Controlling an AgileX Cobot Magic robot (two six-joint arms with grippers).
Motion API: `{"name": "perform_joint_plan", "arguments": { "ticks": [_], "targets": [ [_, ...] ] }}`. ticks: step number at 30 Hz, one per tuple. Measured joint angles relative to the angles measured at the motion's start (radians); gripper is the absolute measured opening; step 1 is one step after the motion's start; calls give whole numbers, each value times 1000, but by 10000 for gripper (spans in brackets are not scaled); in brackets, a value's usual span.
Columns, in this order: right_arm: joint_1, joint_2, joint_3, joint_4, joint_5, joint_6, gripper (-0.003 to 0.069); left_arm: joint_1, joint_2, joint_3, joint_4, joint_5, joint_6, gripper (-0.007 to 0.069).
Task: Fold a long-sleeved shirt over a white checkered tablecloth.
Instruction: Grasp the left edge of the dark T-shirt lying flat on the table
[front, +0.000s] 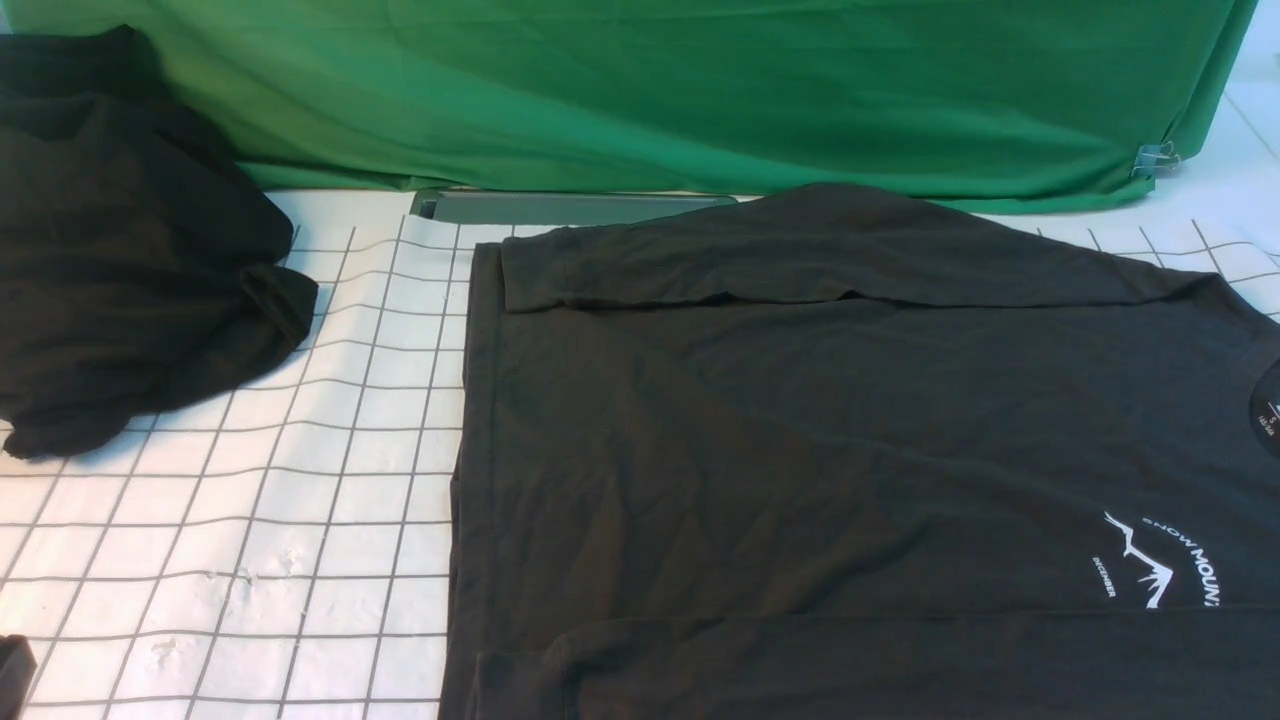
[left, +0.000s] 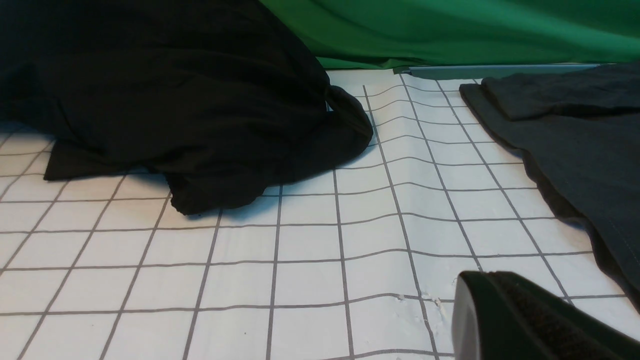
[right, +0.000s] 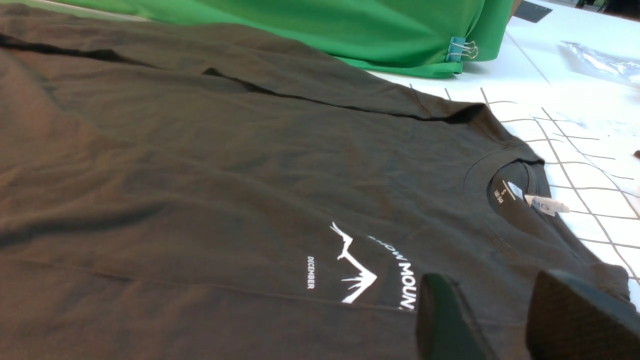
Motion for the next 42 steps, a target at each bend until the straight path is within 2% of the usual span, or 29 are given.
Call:
{"name": "perform_joint_plan", "arguments": {
  "ticks": [18,24,32,33,34,36,39,42],
  "targets": [
    [0,0,0,0,0,0,242,0,0,0,1,0,0,3],
    [0,0,0,0,0,0,242,0,0,0,91,0,10,3],
    [0,0,0,0,-4,1,242,0,0,0,86,-13,3,3],
    [0,0,0,16,-21,26,242,0,0,0,-50,-48,-66,3],
    [0,0,0,32,-26,33,242,0,0,0,-50,-53,-79,3],
    [0,0,0,170,-64,211,242,0,0,0,-465,-98,-295,3],
    [0,0,0,316,-85,418,242,0,0,0,-846,-101,-493,3],
    [0,0,0,365,-87,541,242,0,0,0,-977,-105,-553,3]
  ]
}}
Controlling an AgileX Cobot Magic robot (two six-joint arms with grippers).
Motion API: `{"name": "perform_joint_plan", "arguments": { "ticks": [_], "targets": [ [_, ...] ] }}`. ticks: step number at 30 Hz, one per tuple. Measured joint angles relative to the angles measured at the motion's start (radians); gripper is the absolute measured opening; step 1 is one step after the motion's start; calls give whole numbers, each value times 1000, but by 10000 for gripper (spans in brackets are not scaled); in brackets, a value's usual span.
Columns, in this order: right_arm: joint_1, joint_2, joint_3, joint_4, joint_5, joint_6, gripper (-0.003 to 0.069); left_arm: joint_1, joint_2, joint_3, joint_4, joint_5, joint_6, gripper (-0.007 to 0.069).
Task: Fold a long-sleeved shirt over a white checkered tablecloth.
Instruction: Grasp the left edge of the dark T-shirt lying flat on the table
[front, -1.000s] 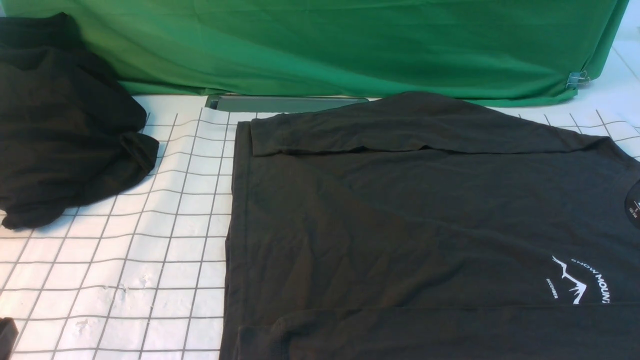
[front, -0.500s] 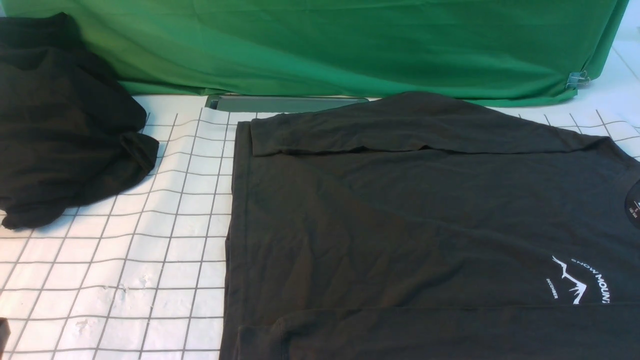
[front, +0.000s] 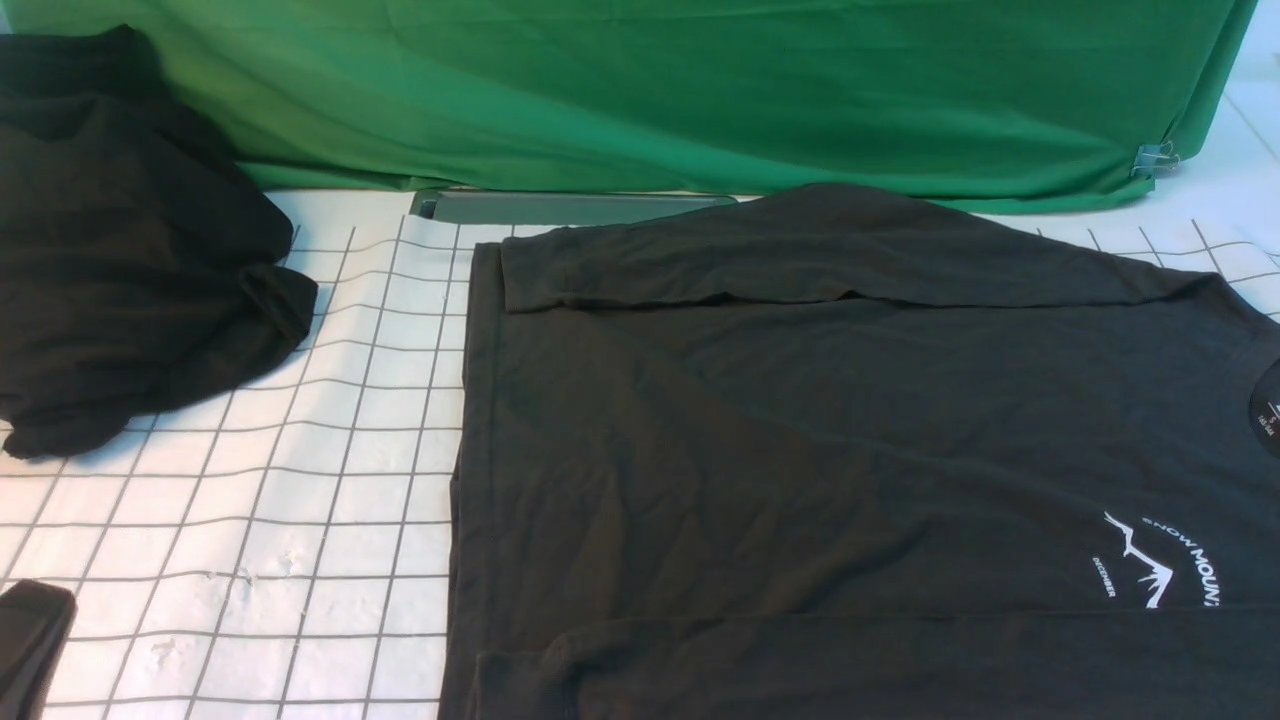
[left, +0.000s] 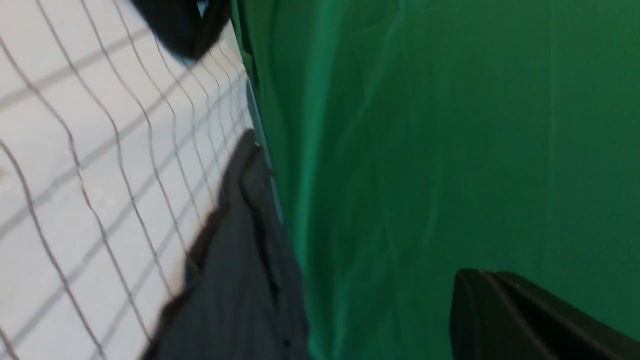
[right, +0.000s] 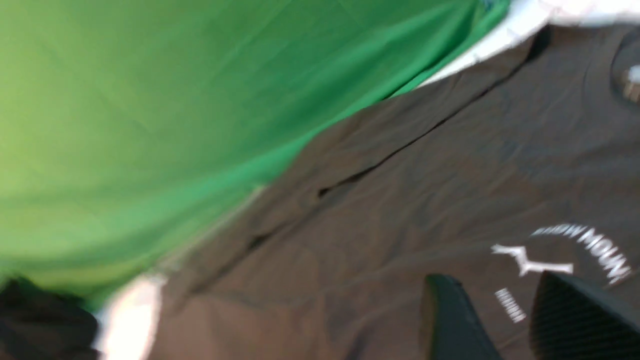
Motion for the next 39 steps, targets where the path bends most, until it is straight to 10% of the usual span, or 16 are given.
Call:
{"name": "perform_joint_plan", "arguments": {
  "ticks": [12,21,27,32,39],
  "targets": [
    [0,0,0,18,-63,3,231,0,0,0,465,-57,-25,3],
    [0,50,-122,-13,-35,-175,12,0,132,-282,682,63,90,3],
    [0,262,-348,-110,279,-292,9,0,540,-635,662,539,387,3],
    [0,460,-471,-143,540,-410,11,-1,978,-800,394,984,759,3],
    [0,574,-482,-148,586,-445,26,-171,1282,-811,385,939,789,25]
  ]
}}
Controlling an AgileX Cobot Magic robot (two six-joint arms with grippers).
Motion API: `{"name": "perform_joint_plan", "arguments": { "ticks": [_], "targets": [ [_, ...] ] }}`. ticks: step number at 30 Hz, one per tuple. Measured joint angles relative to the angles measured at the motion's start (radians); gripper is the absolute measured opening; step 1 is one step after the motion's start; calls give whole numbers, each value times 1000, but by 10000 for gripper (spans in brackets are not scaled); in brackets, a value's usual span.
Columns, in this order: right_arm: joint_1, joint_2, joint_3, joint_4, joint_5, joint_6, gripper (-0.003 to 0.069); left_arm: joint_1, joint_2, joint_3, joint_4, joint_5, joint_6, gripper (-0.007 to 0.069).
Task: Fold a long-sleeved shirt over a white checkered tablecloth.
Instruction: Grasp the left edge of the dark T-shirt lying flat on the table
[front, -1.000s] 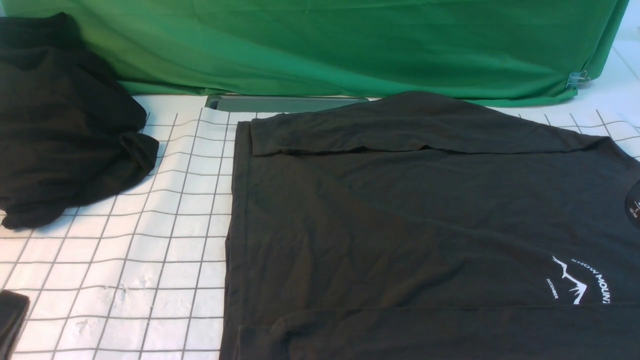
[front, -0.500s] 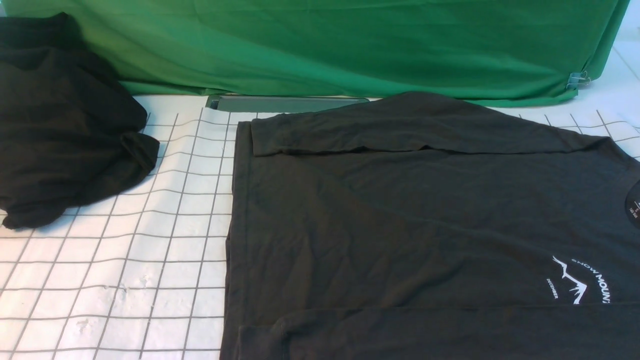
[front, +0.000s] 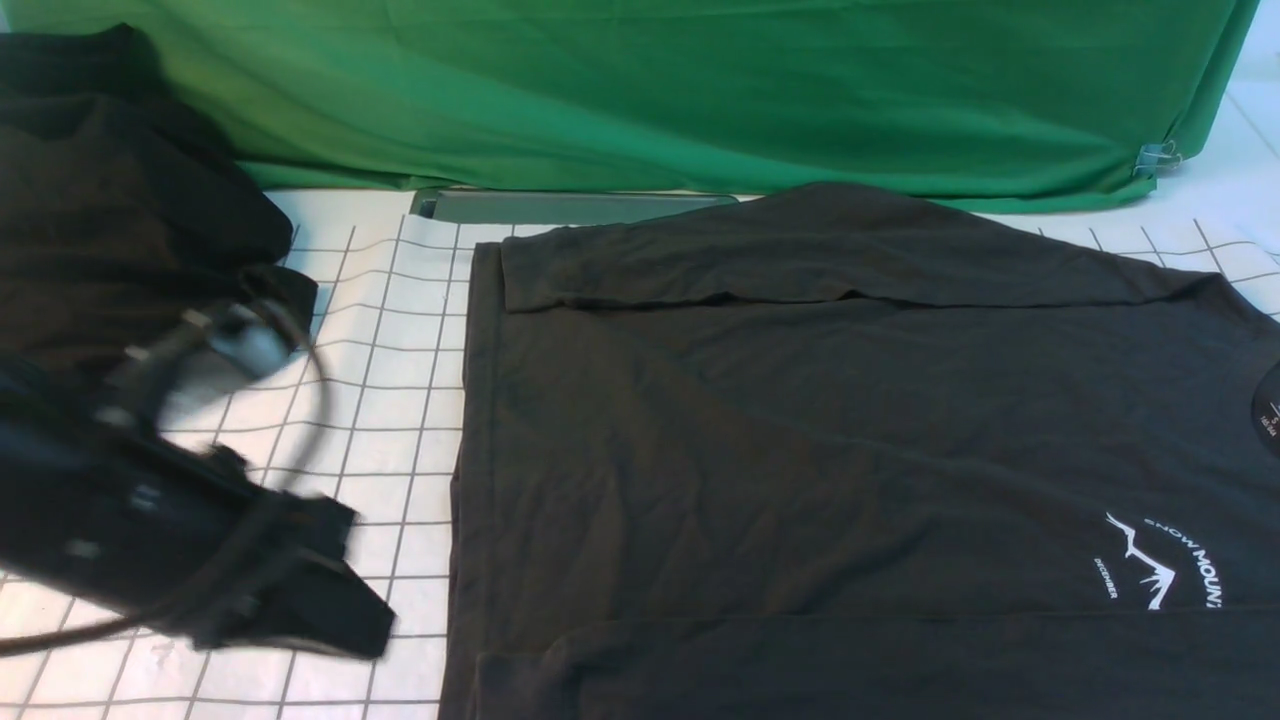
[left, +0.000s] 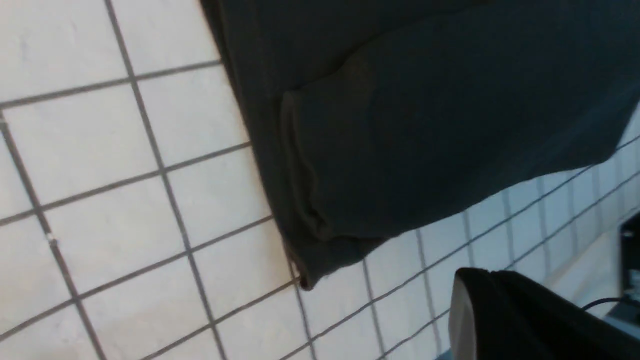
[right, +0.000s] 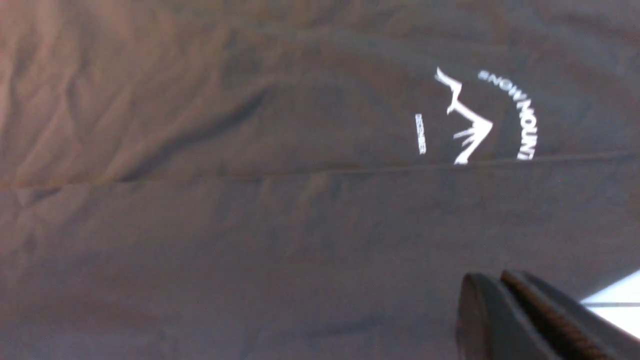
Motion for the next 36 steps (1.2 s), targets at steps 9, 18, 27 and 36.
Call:
{"name": "perform_joint_plan", "arguments": {
  "ticks": [9,18,27,36],
  "targets": [
    [0,4,-2,-3,-9,-3,40,-290,179,-43,254,-219,-198,242],
    [0,4,-6,-4,-14,-9,59,-297,355,-135,301,-285,-201,401],
    [0,4,-6,-4,-14,-11,71,-297,433,-135,247,-344,-144,360],
    [0,4,-6,-4,-17,-11,73,-297,461,-137,242,-342,-140,251]
  ]
}}
